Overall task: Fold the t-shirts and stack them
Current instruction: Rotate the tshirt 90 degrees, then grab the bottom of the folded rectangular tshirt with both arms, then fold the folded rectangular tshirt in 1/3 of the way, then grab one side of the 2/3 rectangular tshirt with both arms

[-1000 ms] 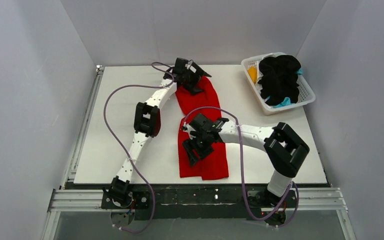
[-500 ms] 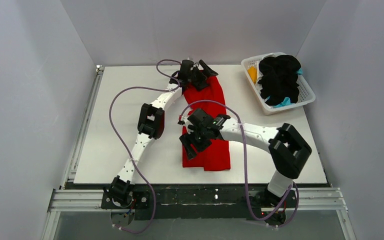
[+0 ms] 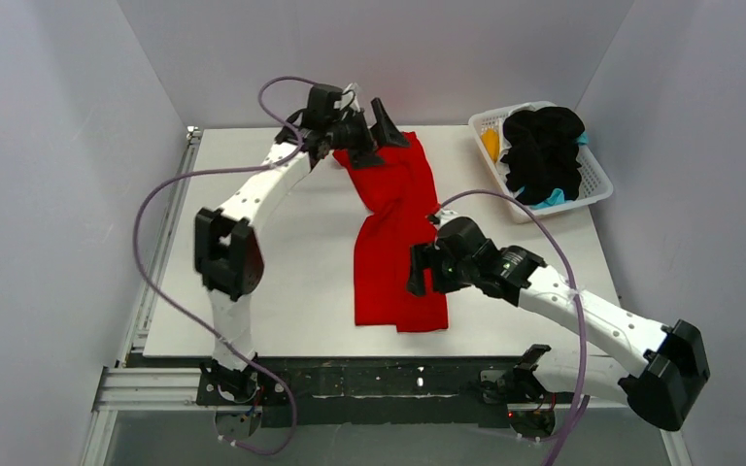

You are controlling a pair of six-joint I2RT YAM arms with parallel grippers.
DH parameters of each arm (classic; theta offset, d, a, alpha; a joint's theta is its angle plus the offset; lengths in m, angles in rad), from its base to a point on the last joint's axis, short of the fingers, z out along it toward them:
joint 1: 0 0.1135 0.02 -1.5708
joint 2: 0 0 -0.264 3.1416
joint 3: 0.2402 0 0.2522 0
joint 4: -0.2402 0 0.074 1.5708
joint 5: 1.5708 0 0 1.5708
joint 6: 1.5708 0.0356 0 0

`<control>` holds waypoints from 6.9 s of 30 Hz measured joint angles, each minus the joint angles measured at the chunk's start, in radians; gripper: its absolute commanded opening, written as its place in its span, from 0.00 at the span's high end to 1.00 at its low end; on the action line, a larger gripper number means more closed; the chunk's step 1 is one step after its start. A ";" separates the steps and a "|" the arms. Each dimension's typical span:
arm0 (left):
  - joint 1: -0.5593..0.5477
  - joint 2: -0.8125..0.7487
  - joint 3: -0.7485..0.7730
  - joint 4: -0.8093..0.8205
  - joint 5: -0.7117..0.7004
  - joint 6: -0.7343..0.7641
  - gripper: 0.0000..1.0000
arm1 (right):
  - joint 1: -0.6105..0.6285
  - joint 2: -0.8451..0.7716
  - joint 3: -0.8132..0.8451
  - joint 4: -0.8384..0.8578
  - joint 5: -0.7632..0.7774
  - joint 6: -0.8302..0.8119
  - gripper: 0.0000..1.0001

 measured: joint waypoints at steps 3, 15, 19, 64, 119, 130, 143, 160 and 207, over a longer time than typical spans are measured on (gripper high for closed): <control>-0.012 -0.338 -0.344 -0.003 0.005 0.030 0.02 | -0.049 -0.088 -0.081 -0.060 0.045 0.092 0.10; -0.245 -0.752 -1.097 -0.426 -0.153 0.131 0.02 | -0.158 -0.126 -0.262 -0.110 -0.071 0.235 0.26; -0.252 -0.783 -1.166 -0.475 -0.149 0.153 0.02 | -0.162 -0.051 -0.262 -0.098 -0.069 0.245 0.32; -0.295 -0.323 -0.956 -0.424 -0.206 0.105 1.00 | -0.182 0.163 -0.262 -0.002 -0.132 0.235 0.99; -0.064 -0.323 -0.625 -0.458 -0.378 0.129 1.00 | -0.341 0.456 0.344 -0.082 -0.043 0.105 0.99; -0.040 -0.142 -0.424 -0.466 -0.455 0.172 1.00 | -0.425 0.628 0.471 -0.076 -0.038 0.085 0.99; -0.018 -0.097 -0.371 -0.483 -0.555 0.172 0.36 | -0.448 0.771 0.555 -0.048 -0.080 0.087 0.63; -0.010 -0.534 -0.887 -0.277 -0.472 0.172 0.02 | -0.473 0.461 0.225 0.107 -0.190 0.071 0.16; -0.159 -0.581 -1.395 0.583 -0.522 0.195 1.00 | -0.279 0.258 -0.354 0.653 0.005 0.121 0.69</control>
